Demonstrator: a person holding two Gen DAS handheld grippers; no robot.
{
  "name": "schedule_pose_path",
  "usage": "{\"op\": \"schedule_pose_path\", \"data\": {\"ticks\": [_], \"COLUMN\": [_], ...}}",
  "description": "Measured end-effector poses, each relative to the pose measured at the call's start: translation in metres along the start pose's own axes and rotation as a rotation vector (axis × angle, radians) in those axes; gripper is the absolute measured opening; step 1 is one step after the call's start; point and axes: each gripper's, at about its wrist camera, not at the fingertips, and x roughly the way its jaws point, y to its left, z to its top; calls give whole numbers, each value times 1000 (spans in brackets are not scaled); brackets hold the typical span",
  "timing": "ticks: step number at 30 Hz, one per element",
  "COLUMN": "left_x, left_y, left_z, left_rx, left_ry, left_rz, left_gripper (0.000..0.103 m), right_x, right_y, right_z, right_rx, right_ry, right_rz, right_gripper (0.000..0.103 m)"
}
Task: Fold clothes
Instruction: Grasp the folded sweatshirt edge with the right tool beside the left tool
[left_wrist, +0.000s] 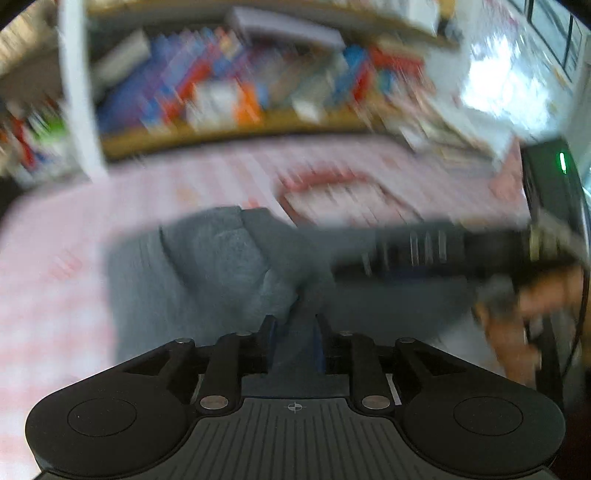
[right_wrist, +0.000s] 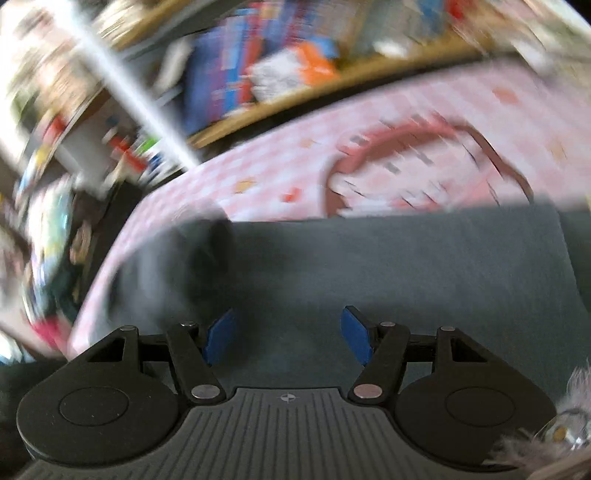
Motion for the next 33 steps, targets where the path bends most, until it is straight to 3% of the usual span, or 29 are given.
{"op": "schedule_pose_path", "data": {"ticks": [3, 5, 10, 13, 16, 24, 33], "left_x": [18, 16, -27, -41, -47, -37, -15], "left_y": [-6, -10, -13, -3, 19, 53, 72], "left_z": [-8, -7, 7, 22, 34, 44, 37], "left_rx": [-16, -17, 7, -3, -45, -45, 30], "left_ry": [96, 98, -64, -121, -128, -80, 10], "left_rz": [-34, -32, -124, -82, -17, 28, -40], "left_gripper": [23, 23, 23, 23, 23, 23, 23], "right_x": [-6, -8, -6, -1, 7, 24, 31], "right_y": [-28, -32, -19, -10, -4, -2, 11], "right_z": [-1, -5, -12, -15, -18, -26, -29], "right_rx": [190, 227, 188, 194, 221, 336, 361], "right_ry": [22, 35, 58, 62, 68, 48, -14], "right_rz": [83, 130, 184, 208, 238, 209, 154], "right_gripper": [63, 66, 67, 67, 67, 67, 66]}}
